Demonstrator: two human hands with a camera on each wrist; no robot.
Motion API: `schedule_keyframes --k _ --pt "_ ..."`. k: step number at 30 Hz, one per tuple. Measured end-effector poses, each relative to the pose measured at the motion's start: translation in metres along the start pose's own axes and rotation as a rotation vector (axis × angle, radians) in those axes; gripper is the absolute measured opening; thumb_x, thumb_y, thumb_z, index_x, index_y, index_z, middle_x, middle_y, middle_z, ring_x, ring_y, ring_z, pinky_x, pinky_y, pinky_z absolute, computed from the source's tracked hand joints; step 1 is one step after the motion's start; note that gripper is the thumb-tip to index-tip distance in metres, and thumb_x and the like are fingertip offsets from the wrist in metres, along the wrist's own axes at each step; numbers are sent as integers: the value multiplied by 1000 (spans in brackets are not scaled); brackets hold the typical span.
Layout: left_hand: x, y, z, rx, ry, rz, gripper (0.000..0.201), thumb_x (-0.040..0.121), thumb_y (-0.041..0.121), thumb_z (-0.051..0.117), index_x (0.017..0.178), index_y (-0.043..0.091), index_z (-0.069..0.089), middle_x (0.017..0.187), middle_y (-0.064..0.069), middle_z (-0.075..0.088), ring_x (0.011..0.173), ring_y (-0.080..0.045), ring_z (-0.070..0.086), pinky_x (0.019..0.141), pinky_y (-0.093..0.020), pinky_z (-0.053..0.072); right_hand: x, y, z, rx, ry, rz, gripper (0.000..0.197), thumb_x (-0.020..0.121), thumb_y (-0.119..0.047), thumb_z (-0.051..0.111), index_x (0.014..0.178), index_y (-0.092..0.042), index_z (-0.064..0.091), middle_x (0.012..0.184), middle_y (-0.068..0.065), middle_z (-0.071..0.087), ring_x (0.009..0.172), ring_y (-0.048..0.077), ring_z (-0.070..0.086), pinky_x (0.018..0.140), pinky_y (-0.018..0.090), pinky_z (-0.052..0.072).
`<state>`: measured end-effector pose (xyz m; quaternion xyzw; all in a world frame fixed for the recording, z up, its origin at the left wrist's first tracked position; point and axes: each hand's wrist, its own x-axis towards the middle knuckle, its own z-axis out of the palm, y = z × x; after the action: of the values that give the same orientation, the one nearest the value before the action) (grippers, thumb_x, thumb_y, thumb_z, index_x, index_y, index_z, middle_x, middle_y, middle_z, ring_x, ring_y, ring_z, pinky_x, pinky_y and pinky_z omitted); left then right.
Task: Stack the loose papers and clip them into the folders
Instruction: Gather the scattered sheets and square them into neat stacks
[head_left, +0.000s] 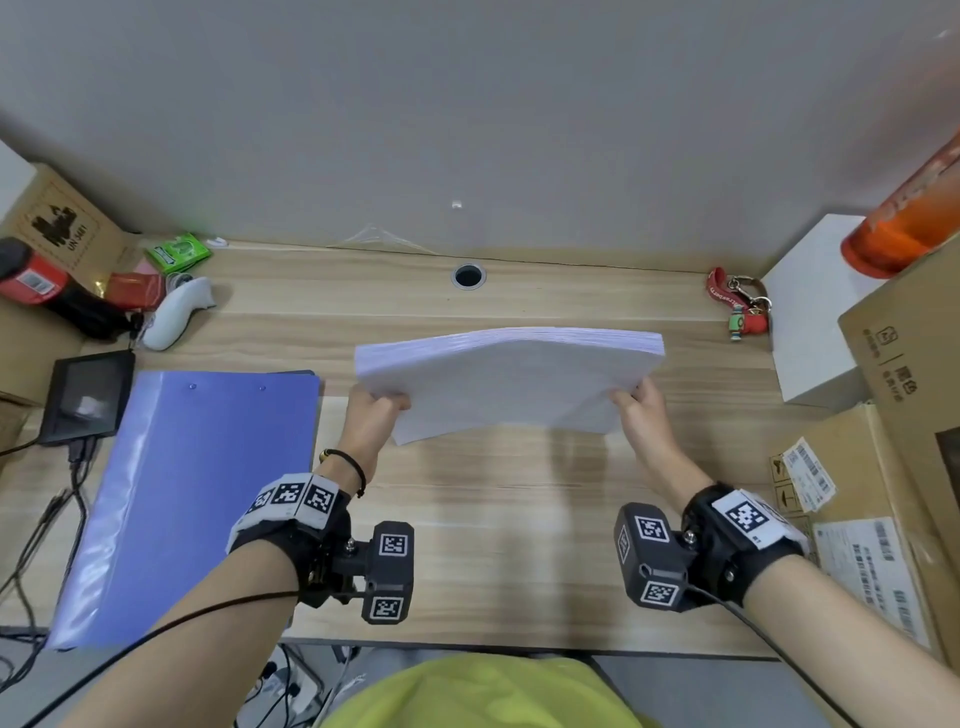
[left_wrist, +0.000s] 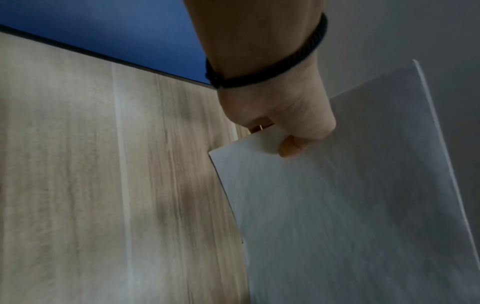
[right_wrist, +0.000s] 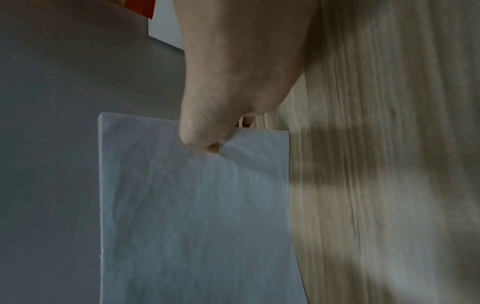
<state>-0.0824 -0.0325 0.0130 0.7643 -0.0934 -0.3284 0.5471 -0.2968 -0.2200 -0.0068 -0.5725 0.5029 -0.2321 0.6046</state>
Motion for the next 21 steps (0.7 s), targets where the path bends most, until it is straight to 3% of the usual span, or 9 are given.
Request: schedule_keyframes --k 4,7,9,11,15,18,21 --pt "3 14 4 -20 64 -24 26 80 -12 46 91 8 58 88 -6 58 84 -22 50 67 -28 41 3 -8 -1 -17 23 16 31 94 -1 39 117 -18 51 100 -4 57 87 9 55 67 16 42" --pt "5 37 10 -84 124 5 23 75 -10 45 74 12 51 77 -4 50 75 -21 43 62 -28 35 7 -29 -2 11 8 -20 38 93 -4 36 125 -21 48 108 -4 58 99 14 54 78 24 44" --pt "6 51 12 -143 115 47 18 66 -3 48 72 14 49 77 -4 47 75 -20 39 64 -30 33 8 -50 -3 49 38 -64 39 94 -5 34 127 -17 49 106 -7 56 102 14 50 76 19 43" --pt "8 62 14 -199 123 80 19 63 -3 48 70 15 48 76 -2 47 74 -20 38 63 -29 33 9 -68 -6 109 77 -108 37 92 -3 34 122 -16 52 98 -14 54 100 12 48 72 13 42" --pt "6 66 17 -273 177 110 20 56 -2 46 65 17 44 72 0 44 69 -18 36 60 -27 31 5 -70 -8 281 78 -148 43 84 3 36 112 -24 54 100 -11 60 92 7 53 80 20 41" --pt "6 42 18 -210 146 43 24 67 -9 46 72 14 48 78 -4 50 74 -22 44 62 -28 37 -4 -43 -5 218 40 -38 44 79 4 41 116 -20 50 94 -12 58 83 2 52 67 17 39" --pt "7 10 9 -84 41 -3 37 77 -14 38 100 9 55 88 -1 57 79 -16 51 62 -25 41 -8 -15 -4 173 31 58 33 63 -6 47 93 -19 53 89 -8 58 79 4 51 64 19 35"
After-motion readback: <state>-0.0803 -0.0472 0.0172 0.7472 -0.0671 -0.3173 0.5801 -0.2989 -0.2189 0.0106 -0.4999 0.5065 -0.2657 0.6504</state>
